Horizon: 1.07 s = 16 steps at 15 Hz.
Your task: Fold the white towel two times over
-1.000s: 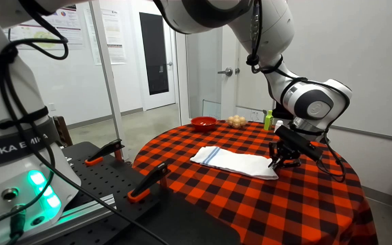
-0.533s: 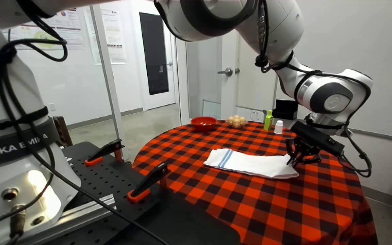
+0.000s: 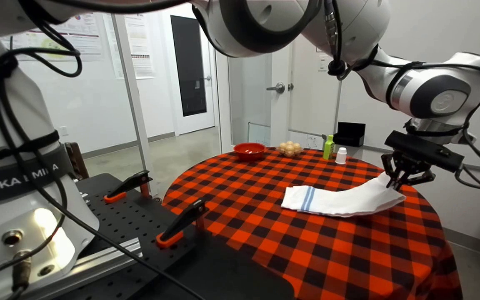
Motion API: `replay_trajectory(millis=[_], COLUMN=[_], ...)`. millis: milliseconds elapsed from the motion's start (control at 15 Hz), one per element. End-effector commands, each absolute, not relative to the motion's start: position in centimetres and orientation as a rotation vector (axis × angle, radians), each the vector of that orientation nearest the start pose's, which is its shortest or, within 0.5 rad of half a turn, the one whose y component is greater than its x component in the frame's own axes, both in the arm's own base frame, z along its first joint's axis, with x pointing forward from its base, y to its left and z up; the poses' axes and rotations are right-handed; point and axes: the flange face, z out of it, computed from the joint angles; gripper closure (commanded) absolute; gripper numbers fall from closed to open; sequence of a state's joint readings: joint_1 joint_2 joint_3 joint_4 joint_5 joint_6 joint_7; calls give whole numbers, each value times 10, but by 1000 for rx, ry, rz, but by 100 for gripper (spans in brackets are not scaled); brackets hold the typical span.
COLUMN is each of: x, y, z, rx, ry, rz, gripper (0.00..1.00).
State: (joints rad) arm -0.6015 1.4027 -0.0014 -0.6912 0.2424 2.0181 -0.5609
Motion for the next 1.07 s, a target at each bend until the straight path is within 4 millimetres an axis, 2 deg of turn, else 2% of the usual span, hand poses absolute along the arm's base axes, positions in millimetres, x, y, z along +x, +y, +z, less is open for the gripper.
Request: replay_trajectory(millis=[0, 200, 333, 733, 1000], x=[659, 666, 670, 683, 692], y=[-437, -424, -405, -331, -298], z=[93, 97, 94, 78, 78], rx=[-2938, -2932, -2894, -2797, -2774], ry=[270, 235, 186, 14, -65], rz=[-116, -96, -34, 189, 244], gripper=[99, 99, 99, 99, 99])
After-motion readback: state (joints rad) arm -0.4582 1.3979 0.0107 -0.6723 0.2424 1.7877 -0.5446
